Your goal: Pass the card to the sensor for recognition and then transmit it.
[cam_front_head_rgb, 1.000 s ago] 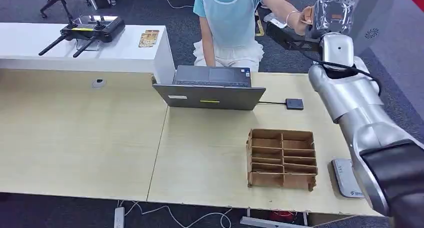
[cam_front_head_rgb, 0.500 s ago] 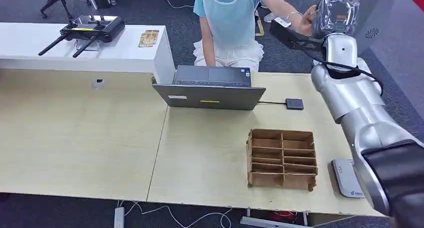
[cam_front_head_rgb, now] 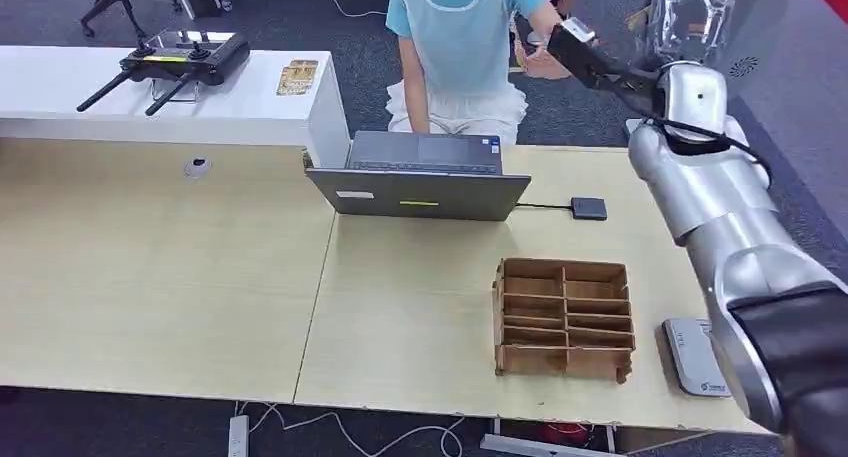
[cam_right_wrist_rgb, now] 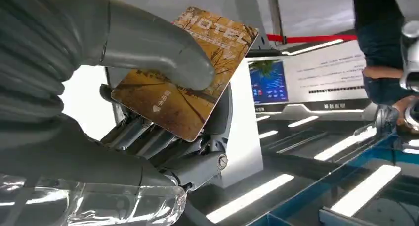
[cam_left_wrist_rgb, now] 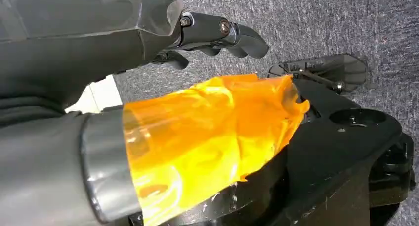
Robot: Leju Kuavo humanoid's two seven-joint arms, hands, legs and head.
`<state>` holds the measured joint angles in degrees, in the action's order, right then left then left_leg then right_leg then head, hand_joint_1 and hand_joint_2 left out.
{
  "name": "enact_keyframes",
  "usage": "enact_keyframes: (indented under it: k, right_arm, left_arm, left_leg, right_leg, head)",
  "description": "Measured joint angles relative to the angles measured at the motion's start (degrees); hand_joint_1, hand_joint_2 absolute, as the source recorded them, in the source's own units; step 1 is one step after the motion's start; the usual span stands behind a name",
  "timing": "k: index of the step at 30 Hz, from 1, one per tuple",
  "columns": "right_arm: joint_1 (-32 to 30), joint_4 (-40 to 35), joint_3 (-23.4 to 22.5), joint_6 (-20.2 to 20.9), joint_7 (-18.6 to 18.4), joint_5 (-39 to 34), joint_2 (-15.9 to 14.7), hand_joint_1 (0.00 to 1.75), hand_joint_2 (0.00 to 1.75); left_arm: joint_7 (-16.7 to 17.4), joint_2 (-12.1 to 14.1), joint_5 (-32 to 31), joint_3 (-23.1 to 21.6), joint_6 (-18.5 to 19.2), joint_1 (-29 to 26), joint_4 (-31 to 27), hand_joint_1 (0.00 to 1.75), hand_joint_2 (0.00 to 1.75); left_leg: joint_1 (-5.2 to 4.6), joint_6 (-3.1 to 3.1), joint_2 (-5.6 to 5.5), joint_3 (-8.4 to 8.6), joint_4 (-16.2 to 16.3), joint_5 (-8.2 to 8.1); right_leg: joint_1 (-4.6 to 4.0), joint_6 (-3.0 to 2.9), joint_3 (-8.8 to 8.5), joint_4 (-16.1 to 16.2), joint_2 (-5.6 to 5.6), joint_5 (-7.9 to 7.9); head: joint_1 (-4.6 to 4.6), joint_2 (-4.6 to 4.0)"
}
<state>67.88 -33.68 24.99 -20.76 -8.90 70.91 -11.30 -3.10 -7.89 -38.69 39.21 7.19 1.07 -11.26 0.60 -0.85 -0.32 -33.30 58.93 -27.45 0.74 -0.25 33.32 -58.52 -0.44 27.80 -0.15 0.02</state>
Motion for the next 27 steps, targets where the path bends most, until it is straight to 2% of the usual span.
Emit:
enact_keyframes:
  k: [4,6,10,14,18,22,27]
  right_arm:
    - [-2.46,-4.08,-3.13,-1.21,4.03,-7.86,-0.28,1.75,1.75]
    - [-4.44,-7.27,-5.12,1.11,6.65,-13.68,-0.66,1.75,1.75]
    - [-9.42,-15.73,-9.78,11.13,12.15,-32.33,-1.4,1.75,1.75]
    - [-14.37,-23.09,-13.73,18.82,15.13,-47.54,-2.58,1.75,1.75]
    - [-19.36,-29.74,-17.29,27.41,18.01,-63.29,-5.13,1.75,1.75]
    - [-24.06,-34.1,-20.35,32.07,19.67,-72.04,-7.82,1.75,1.75]
    - [-28.22,-36.53,-23.37,35.93,20.53,-79.09,-10.54,1.75,1.75]
  left_arm:
    - [-0.15,-0.17,0.61,0.0,-0.15,-0.11,0.0,0.0,0.0]
    - [-0.24,-0.33,1.09,0.09,-0.22,-0.28,0.0,0.0,0.0]
    - [-0.66,-0.61,2.23,0.9,-0.68,-0.82,0.0,0.0,0.0]
    - [-1.03,-0.83,2.71,1.99,-0.87,-1.24,0.0,0.0,0.0]
    - [-1.38,-0.98,2.93,3.06,-1.14,-1.57,0.0,0.0,0.0]
    - [-1.44,-0.98,2.97,3.69,-1.18,-1.69,0.0,0.0,0.0]
    - [-1.46,-0.98,2.97,4.33,-1.2,-1.69,0.0,0.0,0.0]
  left_leg:
    - [0.0,0.0,-0.01,-0.01,0.0,0.0]
    - [0.0,0.0,0.0,-0.01,0.0,-0.01]
    - [-0.01,0.0,0.0,-0.01,0.0,-0.02]
    - [-0.01,0.0,-0.09,-0.03,0.0,-0.02]
    - [-0.01,0.01,-0.08,-0.05,0.0,-0.04]
    - [-0.01,0.05,-0.08,-0.05,0.0,-0.07]
    - [-0.01,0.05,-0.07,-0.05,0.0,-0.07]
  right_leg:
    - [0.0,0.0,0.0,0.01,-0.01,0.0]
    - [0.0,0.0,0.0,0.02,0.0,0.0]
    - [0.01,0.0,0.0,0.05,0.0,0.0]
    - [0.0,0.01,0.0,0.07,-0.08,0.01]
    - [0.01,0.01,0.0,0.09,-0.07,0.01]
    - [0.01,0.02,0.0,0.1,-0.07,0.02]
    - [0.01,0.02,-0.01,0.1,-0.06,0.02]
  head:
    - [0.02,0.0]
    - [0.0,0.0]
    - [0.0,0.0]
    - [0.0,-0.02]
    - [-0.02,-0.02]
    - [0.0,-0.02]
    - [0.0,0.0]
